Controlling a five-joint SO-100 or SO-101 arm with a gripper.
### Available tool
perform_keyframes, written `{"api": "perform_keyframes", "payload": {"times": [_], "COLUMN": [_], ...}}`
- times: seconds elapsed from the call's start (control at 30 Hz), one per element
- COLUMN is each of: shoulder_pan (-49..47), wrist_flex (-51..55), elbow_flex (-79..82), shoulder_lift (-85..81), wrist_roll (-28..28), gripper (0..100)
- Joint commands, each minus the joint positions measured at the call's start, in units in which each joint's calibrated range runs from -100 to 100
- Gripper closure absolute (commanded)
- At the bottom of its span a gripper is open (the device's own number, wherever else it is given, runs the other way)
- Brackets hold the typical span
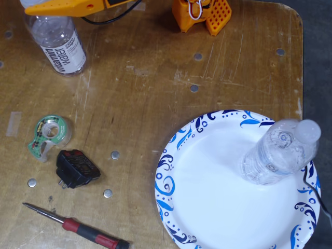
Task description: Move the bottles to the plate
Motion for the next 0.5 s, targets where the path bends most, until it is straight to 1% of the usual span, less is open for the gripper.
{"api": "perform_keyframes", "payload": {"times": [0.0, 0.17, 0.3, 0.47], "shoulder_pan": [1.40, 1.84, 3.56, 3.78], "wrist_flex": [-0.79, -0.44, -0.79, -0.88], "elbow_flex": [-0.15, -0.06, 0.84, 0.39], "shoulder_lift": [-0.20, -0.12, -0.03, -0.79], "wrist_roll": [-0.10, 0.27, -0.10, -0.10], "gripper": [78, 79, 88, 89]}}
